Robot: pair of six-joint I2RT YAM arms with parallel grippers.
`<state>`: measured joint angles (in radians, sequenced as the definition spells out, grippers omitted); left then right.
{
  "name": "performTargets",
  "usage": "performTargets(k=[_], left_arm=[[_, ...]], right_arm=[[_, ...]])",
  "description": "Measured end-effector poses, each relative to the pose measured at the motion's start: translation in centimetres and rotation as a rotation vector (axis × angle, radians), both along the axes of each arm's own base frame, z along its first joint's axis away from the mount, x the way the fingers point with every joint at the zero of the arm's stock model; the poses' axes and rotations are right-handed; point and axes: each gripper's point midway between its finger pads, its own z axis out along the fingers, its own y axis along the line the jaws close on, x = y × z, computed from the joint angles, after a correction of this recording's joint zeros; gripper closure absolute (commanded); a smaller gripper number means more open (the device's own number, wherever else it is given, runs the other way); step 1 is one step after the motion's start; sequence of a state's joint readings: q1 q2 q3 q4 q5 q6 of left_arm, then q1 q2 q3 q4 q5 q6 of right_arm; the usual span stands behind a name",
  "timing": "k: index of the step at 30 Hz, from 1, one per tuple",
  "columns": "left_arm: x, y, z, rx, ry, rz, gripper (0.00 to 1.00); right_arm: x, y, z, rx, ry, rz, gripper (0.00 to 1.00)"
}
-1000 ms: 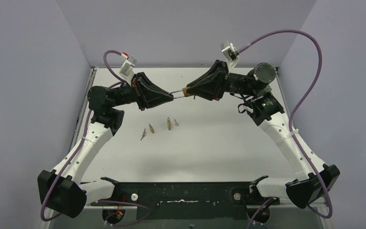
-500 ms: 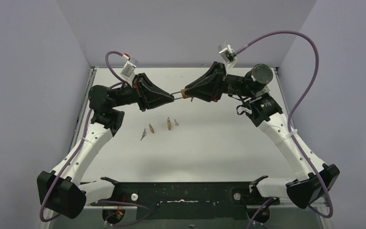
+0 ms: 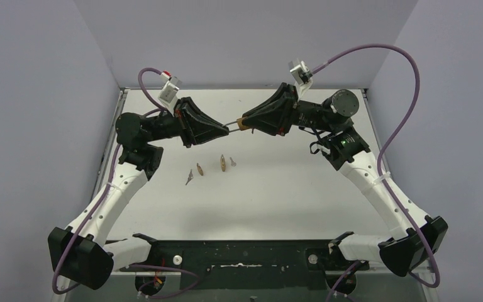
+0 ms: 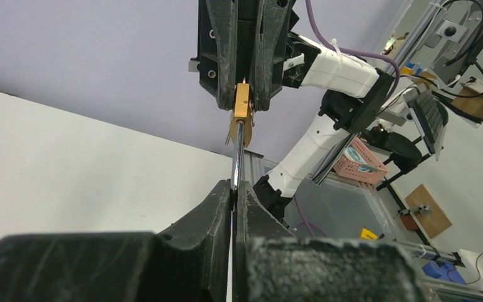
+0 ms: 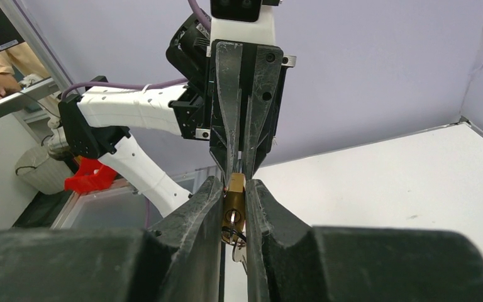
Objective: Lock with the key
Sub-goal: Lock the lock.
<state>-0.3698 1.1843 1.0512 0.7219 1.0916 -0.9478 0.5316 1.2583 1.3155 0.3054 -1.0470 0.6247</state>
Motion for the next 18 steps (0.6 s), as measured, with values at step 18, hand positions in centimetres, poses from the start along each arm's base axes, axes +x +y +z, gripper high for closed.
performTargets(k=[18], left_arm=[[0.2, 0.7, 0.3, -0.004, -0.002, 0.025, 1.00]], right_arm=[[0.3, -0.7, -0.6, -0.036, 0.020, -0.006, 1.00]])
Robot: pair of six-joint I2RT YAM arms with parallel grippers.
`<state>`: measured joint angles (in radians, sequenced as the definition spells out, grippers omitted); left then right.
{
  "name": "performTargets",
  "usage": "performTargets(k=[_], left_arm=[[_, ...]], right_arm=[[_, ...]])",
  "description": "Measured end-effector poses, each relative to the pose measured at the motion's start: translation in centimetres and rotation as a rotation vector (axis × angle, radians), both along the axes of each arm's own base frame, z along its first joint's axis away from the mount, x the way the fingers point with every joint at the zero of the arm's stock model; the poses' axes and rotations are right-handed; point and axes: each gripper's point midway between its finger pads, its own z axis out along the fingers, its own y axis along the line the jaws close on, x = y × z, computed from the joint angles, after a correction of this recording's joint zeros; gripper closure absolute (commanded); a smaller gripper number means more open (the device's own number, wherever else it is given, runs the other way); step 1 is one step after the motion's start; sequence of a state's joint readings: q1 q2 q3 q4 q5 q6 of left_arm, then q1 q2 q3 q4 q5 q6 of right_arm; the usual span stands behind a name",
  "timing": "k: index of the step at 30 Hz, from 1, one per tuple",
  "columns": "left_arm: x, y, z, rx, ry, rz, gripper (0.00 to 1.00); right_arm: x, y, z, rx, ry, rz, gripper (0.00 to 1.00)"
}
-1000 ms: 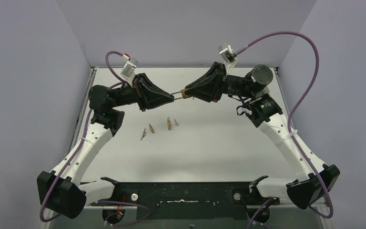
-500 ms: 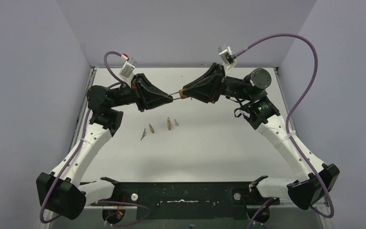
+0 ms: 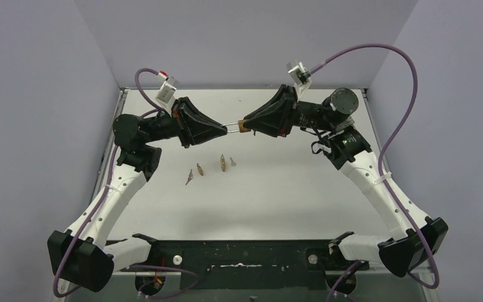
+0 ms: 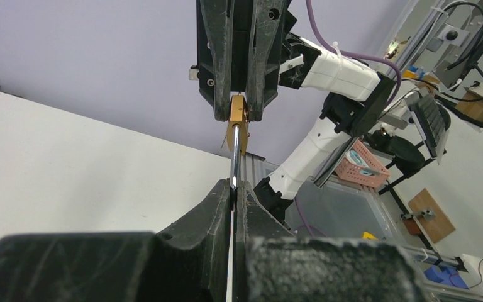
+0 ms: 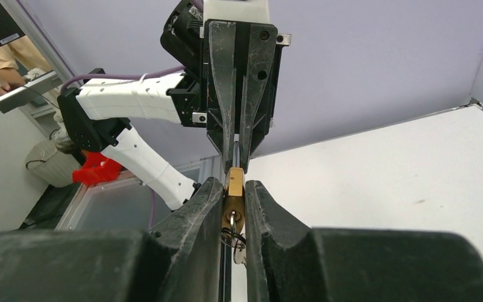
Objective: Lock with the key
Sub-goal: Lock the lock.
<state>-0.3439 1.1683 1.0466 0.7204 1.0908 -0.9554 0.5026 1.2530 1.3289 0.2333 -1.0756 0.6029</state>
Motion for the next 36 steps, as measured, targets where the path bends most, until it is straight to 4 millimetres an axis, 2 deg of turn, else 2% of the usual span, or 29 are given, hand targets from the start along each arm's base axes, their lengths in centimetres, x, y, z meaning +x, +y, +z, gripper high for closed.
performTargets(k=[14, 36], left_arm=[[0.3, 0.4, 0.3, -0.013, 0.014, 0.013, 1.00], [0.5, 0.4, 0.5, -0.026, -0.010, 0.015, 1.00]], right_arm=[[-0.2, 0.7, -1.0, 0.007, 0.042, 0.009, 1.00], [0.2, 1.2, -0.7, 0.024, 0.026, 0.001, 1.00]])
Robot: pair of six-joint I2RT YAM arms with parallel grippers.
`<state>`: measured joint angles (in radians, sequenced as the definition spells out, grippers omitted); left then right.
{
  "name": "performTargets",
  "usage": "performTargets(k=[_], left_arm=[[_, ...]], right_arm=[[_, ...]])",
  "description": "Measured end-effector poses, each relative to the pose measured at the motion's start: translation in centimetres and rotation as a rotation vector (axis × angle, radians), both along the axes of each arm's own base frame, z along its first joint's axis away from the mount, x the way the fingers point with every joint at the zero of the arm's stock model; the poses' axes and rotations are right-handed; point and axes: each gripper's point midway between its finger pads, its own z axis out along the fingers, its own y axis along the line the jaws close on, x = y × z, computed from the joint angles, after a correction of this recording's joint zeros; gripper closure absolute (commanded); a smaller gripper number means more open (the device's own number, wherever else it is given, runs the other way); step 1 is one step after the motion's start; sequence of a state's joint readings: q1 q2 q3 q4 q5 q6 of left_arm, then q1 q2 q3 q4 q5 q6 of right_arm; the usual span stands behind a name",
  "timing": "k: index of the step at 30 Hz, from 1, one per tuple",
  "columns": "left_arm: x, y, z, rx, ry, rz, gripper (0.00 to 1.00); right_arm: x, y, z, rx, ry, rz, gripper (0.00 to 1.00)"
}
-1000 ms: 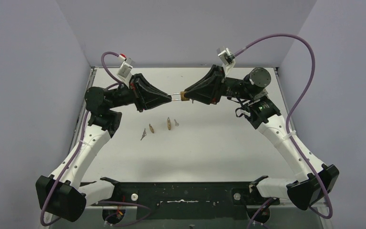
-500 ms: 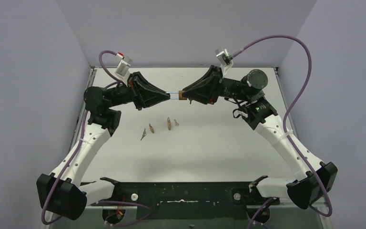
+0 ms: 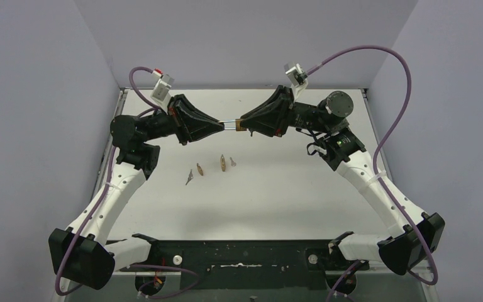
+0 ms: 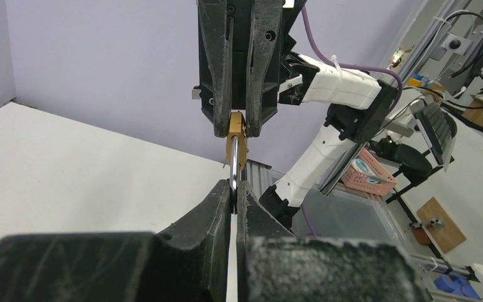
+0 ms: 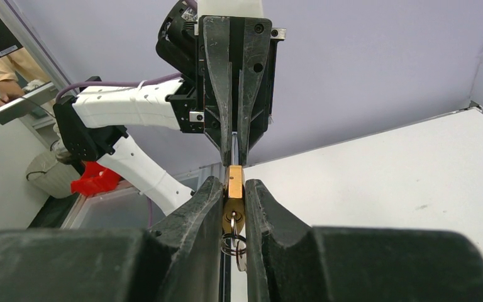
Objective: Lock with the key
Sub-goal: Lock the lock.
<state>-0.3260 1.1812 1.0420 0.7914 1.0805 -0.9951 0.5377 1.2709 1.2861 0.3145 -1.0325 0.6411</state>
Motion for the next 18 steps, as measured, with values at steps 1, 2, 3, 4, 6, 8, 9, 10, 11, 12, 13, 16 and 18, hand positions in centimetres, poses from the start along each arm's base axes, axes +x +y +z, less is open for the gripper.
performTargets(k=[1, 2, 3, 4, 6, 8, 9, 10, 11, 12, 13, 16, 18], left_arm=[[0.0, 0.0, 0.0, -0.001, -0.003, 0.000, 1.00], [0.0, 0.0, 0.0, -0.002, -0.004, 0.000, 1.00], [-0.1, 0.0, 0.0, -0.004, -0.006, -0.001, 1.00], [-0.1, 0.0, 0.0, -0.005, -0.004, -0.001, 1.00], [-0.1, 0.0, 0.0, -0.007, -0.003, -0.001, 1.00], [-0.1, 0.0, 0.0, -0.010, -0.004, -0.001, 1.00], [-0.1, 0.0, 0.0, -0.012, -0.004, 0.001, 1.00], [0.0, 0.1, 0.0, -0.014, -0.004, 0.002, 1.00], [0.0, 0.1, 0.0, -0.016, -0.005, 0.004, 1.00], [0.0, 0.1, 0.0, -0.017, -0.005, 0.005, 1.00], [0.0, 0.0, 0.1, -0.019, -0.005, 0.006, 1.00], [-0.7, -0.6, 0.0, -0.020, -0.006, -0.021, 1.00], [-0.7, -0.7, -0.1, -0.019, -0.002, -0.021, 1.00]], right_arm=[[0.0, 0.0, 0.0, 0.000, 0.000, 0.000, 1.00], [0.0, 0.0, 0.0, 0.001, -0.001, 0.000, 1.00], [0.0, 0.0, 0.0, 0.000, -0.001, 0.000, 1.00], [0.1, 0.0, 0.0, 0.000, 0.000, 0.000, 1.00], [0.1, 0.1, 0.0, -0.001, 0.002, 0.000, 1.00], [0.1, 0.1, 0.1, -0.008, 0.006, 0.000, 0.98], [0.1, 0.1, 0.2, -0.012, 0.006, 0.000, 0.83], [0.1, 0.1, 0.2, -0.018, 0.005, -0.001, 0.75], [0.1, 0.1, 0.3, -0.023, 0.004, -0.002, 0.64], [0.2, 0.0, 0.3, -0.028, 0.006, -0.004, 0.57], [0.2, 0.1, 0.3, -0.031, 0.008, -0.008, 0.52], [0.4, 0.4, -0.6, -0.057, 0.034, -0.008, 0.45], [0.7, 0.2, -1.0, -0.067, 0.047, -0.015, 0.43]])
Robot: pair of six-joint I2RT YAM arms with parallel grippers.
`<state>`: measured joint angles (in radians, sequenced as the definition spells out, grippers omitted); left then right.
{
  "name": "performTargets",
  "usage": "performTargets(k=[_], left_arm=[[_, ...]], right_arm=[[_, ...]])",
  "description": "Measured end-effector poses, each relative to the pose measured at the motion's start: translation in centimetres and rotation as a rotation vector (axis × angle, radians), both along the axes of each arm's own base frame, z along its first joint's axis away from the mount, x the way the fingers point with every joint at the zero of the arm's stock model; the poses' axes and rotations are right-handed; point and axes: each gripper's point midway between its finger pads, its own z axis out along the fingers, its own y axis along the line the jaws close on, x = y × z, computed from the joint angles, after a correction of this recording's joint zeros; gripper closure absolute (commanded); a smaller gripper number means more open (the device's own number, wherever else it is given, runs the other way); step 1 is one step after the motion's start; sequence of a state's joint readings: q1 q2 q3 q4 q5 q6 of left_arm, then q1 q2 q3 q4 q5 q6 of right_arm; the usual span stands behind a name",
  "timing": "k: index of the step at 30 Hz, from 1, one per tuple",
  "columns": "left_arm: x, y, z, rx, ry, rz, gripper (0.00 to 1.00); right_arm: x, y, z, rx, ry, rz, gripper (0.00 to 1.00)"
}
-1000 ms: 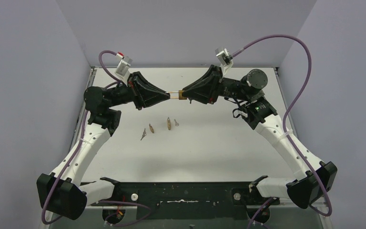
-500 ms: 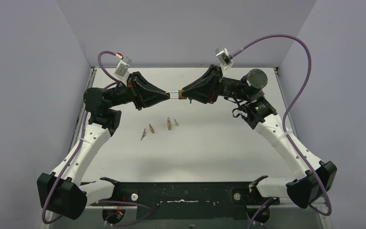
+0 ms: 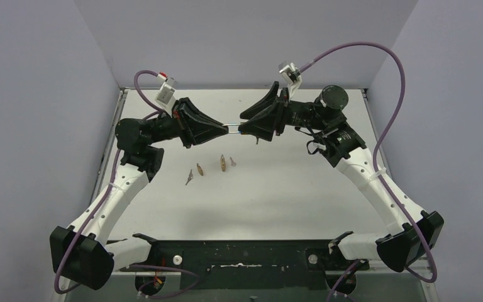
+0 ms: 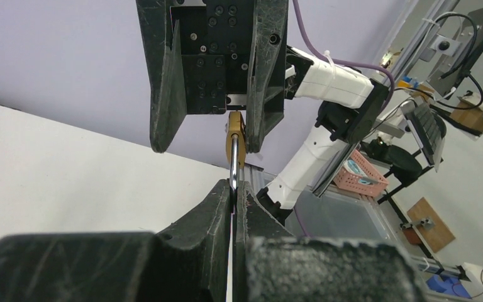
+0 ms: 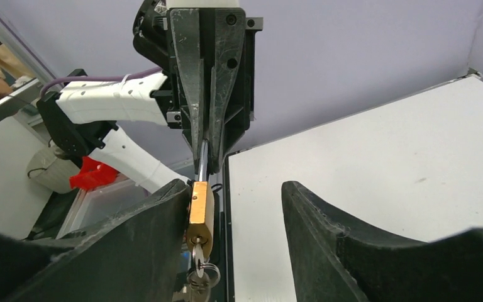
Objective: Lock with the key
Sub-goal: Lock the lock.
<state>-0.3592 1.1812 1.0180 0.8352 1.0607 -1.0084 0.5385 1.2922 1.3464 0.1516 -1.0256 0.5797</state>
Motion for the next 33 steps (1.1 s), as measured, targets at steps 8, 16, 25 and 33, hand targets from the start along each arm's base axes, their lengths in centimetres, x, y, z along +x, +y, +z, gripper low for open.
performTargets(k=[8, 16, 25, 33], left_arm=[[0.7, 0.2, -0.3, -0.006, 0.018, 0.026, 1.00], [1.5, 0.8, -0.6, -0.004, 0.025, 0.056, 1.00], [2.1, 1.4, -0.7, -0.003, 0.028, 0.082, 1.00], [2.3, 1.6, -0.7, -0.004, 0.030, 0.088, 1.00]], right_arm=[[1.4, -1.3, -0.1, -0.005, 0.013, -0.044, 0.42], [1.8, -2.0, 0.4, 0.009, 0.013, -0.057, 0.42], [1.8, -2.4, -0.1, 0.006, 0.019, -0.054, 0.43], [1.5, -2.7, -0.3, 0.005, 0.022, -0.057, 0.53]])
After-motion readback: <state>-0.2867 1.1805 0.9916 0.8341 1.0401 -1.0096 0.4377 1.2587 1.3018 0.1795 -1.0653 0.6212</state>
